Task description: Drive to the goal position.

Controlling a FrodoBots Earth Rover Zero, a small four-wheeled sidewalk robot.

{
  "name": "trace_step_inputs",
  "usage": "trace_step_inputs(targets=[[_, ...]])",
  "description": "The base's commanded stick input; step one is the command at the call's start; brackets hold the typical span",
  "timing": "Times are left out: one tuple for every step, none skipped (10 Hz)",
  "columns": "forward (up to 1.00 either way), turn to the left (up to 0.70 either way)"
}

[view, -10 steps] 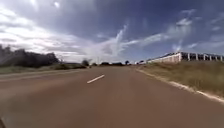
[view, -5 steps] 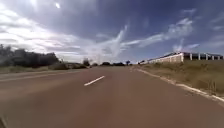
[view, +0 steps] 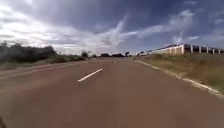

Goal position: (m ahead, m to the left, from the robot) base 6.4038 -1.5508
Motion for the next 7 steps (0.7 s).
trace_step_inputs(targets=[[1.0, 0.0], [1.0, 0.0], [1.0, 0.0], [1.0, 0.0], [1.0, 0.0], [1.0, 0.0], [1.0, 0.0]])
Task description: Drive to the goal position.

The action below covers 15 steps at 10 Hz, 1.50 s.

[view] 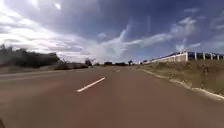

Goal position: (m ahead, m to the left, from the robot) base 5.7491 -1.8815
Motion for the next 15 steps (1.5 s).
trace_step_inputs(targets=[[1.0, 0.0], [1.0, 0.0], [1.0, -0.4], [1.0, -0.4], [1.0, -0.4], [1.0, -0.4], [1.0, -0.4], [1.0, -0.4], [1.0, -0.4], [1.0, -0.11], [1.0, -0.06], [1.0, -0.01], [1.0, -0.37], [1.0, -0.38], [1.0, -0.4]])
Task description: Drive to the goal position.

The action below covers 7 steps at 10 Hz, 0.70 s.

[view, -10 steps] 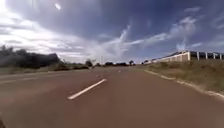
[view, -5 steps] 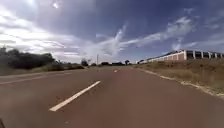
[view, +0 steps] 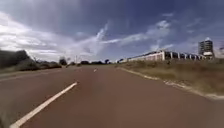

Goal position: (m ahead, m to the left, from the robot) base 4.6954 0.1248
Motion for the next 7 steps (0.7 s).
trace_step_inputs(targets=[[1.0, -0.08], [1.0, -0.21], [1.0, -0.34], [1.0, -0.38], [1.0, -0.37], [1.0, -0.36], [1.0, -0.35]])
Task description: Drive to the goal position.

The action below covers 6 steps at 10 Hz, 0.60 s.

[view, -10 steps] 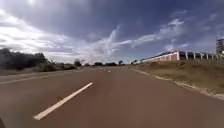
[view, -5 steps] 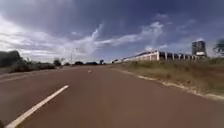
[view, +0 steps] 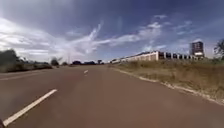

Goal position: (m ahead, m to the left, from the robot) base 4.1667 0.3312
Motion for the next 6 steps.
trace_step_inputs(targets=[[1.0, 0.0], [1.0, 0.0], [1.0, 0.0], [1.0, 0.0], [1.0, 0.0], [1.0, 0.0]])
